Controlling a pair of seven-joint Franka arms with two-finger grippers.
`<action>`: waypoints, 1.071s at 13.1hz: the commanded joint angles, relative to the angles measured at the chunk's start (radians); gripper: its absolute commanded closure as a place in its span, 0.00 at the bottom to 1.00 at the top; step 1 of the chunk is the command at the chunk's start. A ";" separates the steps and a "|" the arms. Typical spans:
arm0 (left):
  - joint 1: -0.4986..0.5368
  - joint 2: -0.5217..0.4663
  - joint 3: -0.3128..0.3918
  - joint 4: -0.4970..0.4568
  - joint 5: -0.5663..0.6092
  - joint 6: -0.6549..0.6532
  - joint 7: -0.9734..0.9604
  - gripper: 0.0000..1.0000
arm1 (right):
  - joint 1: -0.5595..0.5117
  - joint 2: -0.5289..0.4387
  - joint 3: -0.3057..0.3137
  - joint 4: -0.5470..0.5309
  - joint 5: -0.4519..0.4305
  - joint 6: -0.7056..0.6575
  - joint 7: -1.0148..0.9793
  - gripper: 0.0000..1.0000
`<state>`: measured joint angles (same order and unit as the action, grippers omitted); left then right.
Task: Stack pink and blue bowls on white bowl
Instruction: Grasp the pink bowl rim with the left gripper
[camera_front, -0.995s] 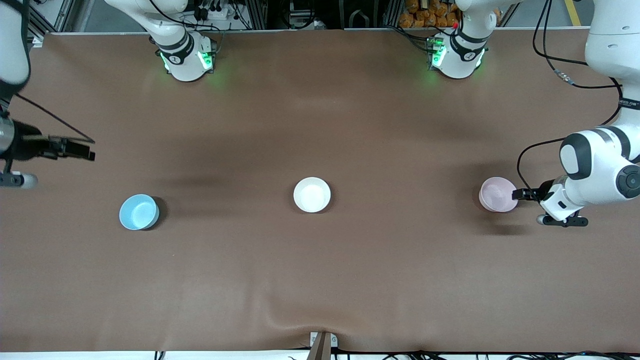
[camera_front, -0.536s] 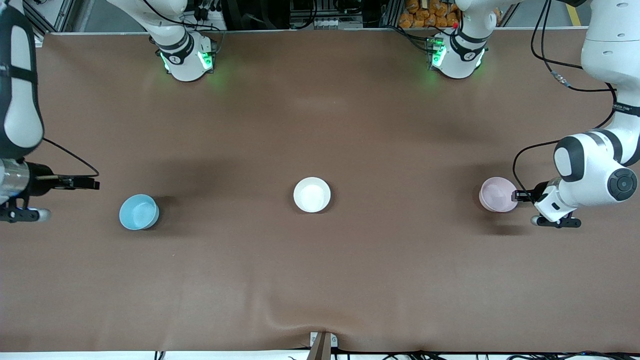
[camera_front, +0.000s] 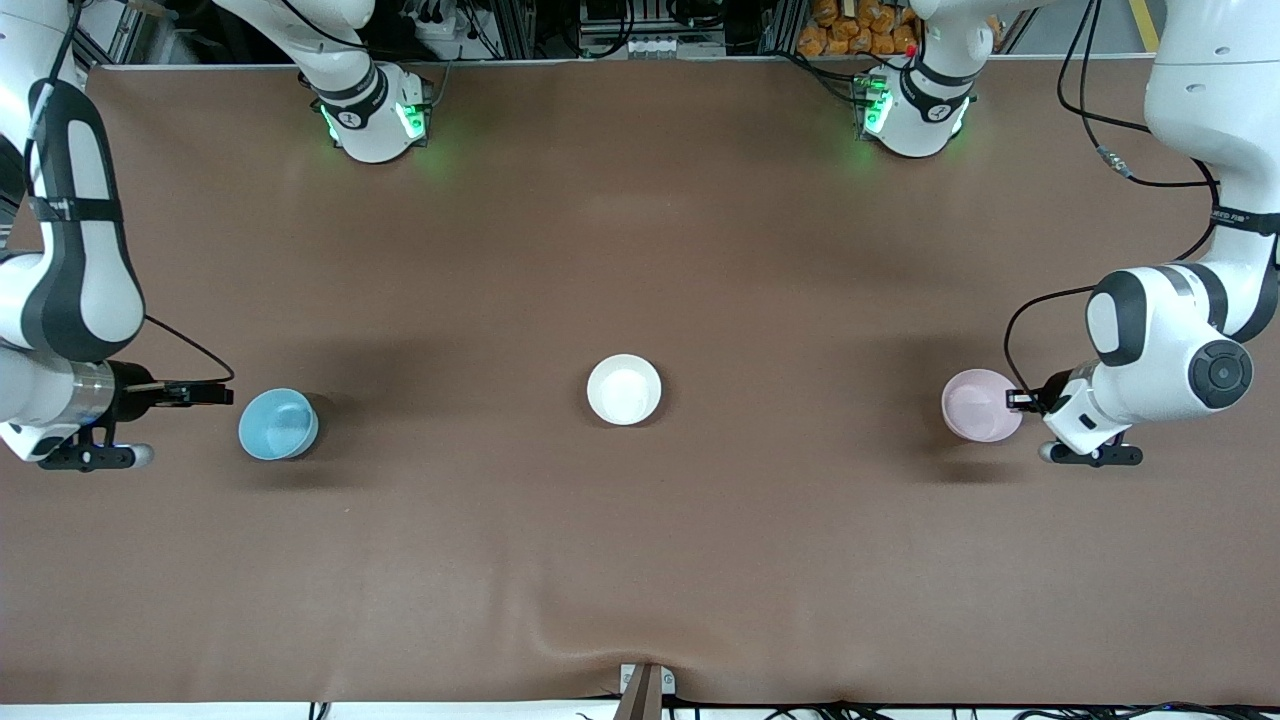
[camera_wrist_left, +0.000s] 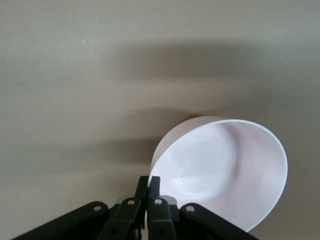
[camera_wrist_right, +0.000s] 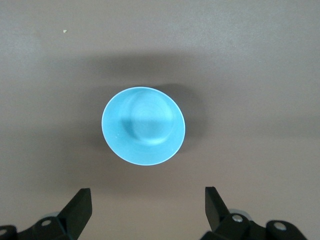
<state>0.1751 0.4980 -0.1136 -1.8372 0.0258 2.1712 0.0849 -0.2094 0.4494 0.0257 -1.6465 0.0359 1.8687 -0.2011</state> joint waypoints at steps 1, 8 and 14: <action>-0.008 -0.018 -0.069 0.079 0.002 -0.088 -0.097 1.00 | 0.001 -0.018 0.006 -0.054 -0.014 0.055 -0.012 0.00; -0.172 -0.009 -0.239 0.238 0.003 -0.188 -0.537 1.00 | 0.019 -0.104 0.010 -0.247 -0.085 0.225 -0.012 0.00; -0.397 0.092 -0.238 0.378 -0.061 -0.186 -0.786 1.00 | 0.001 -0.147 0.010 -0.411 -0.083 0.454 -0.049 0.00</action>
<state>-0.1674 0.5211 -0.3602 -1.5510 -0.0239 2.0098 -0.6347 -0.1923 0.3413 0.0298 -2.0098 -0.0256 2.2773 -0.2268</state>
